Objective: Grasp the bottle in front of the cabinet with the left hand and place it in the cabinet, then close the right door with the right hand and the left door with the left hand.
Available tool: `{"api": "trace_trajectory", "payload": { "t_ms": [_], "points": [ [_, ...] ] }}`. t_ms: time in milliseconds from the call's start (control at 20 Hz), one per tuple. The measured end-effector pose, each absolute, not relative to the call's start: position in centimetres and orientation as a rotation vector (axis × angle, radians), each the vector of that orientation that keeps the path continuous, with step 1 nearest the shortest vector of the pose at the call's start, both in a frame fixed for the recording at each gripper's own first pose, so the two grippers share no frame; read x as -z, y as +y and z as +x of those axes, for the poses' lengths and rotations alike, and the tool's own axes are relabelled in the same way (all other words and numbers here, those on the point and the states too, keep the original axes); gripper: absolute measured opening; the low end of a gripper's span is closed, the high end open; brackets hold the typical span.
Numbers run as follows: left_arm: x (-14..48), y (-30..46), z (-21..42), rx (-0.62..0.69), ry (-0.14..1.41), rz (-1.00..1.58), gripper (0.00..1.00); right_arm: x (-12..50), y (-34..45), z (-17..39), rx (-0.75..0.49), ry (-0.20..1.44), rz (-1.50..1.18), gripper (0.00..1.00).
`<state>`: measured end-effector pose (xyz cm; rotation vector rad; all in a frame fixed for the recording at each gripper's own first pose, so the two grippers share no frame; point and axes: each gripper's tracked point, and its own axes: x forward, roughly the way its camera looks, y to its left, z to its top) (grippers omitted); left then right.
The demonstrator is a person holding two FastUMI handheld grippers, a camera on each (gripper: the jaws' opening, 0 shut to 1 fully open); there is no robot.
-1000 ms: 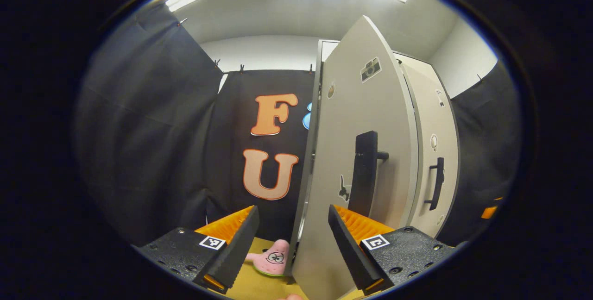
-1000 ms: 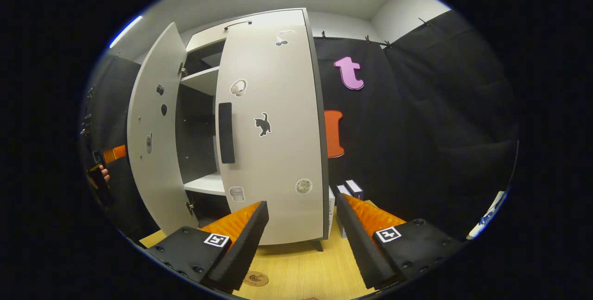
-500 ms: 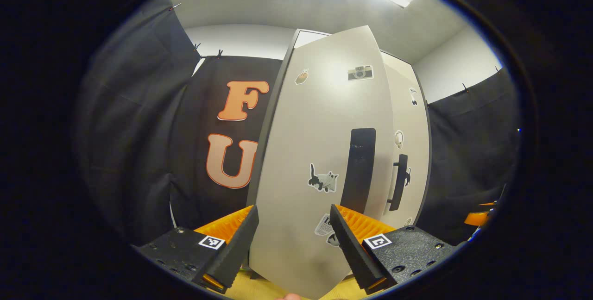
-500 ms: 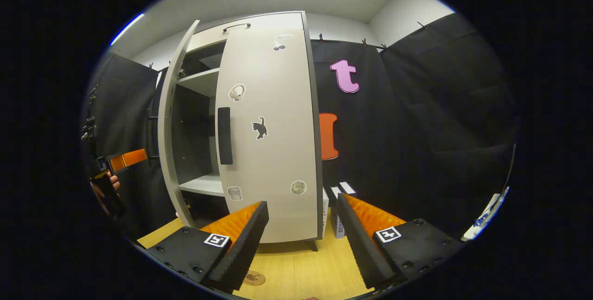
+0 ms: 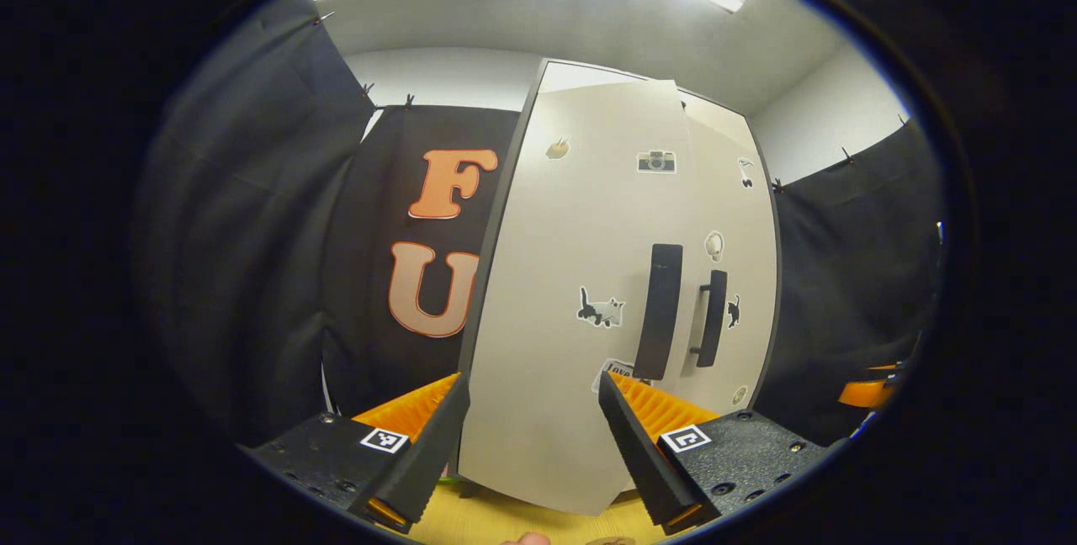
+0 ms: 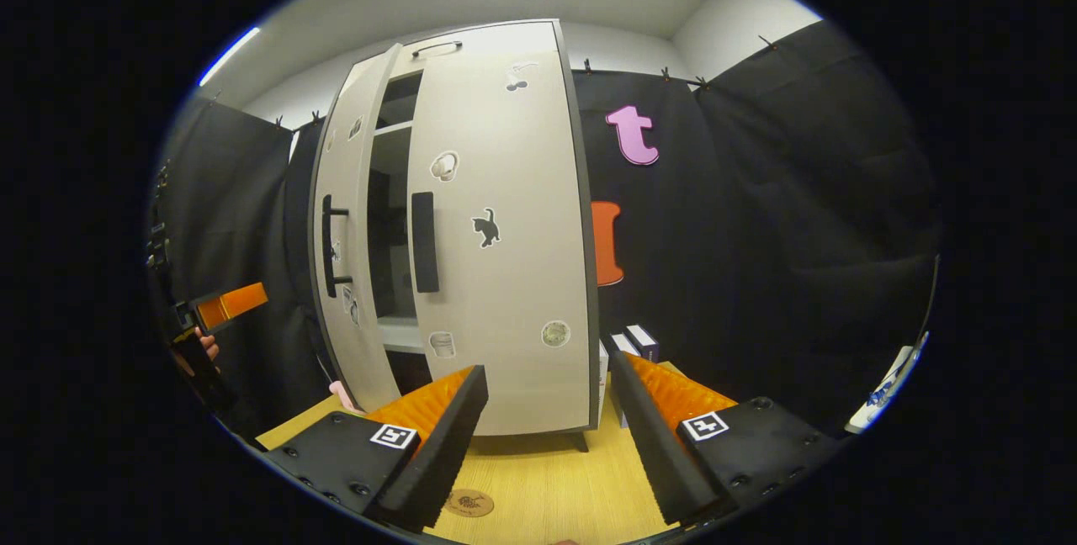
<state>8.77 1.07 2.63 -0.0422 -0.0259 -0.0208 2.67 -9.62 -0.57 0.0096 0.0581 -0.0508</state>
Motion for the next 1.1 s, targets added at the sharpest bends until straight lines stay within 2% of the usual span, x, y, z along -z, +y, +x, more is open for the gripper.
{"api": "trace_trajectory", "payload": {
  "t_ms": [650, 700, 950, 1000, 1100],
  "points": [
    [-0.5, 0.1, 2.7, -0.026, -0.036, 0.019, 0.94, 2.3, -6.5, 1.5, -0.019, 0.069, 0.008, 0.98],
    [-0.5, 0.0, 2.4, -0.023, -0.043, 0.021, 0.97, 2.5, -6.4, 1.4, -0.017, 0.072, 0.011, 0.98],
    [0.8, -0.7, 1.3, -0.020, -0.030, 0.028, 0.91, 2.7, -6.5, 1.1, -0.012, 0.064, 0.017, 0.98],
    [1.2, -0.7, 1.2, -0.021, -0.024, 0.024, 0.94, 2.7, -6.6, 1.1, -0.009, 0.061, 0.015, 0.98],
    [2.5, -0.9, 1.0, -0.018, 0.009, 0.012, 0.94, 2.8, -6.8, 1.0, -0.003, 0.061, 0.016, 0.98]
  ]
}}
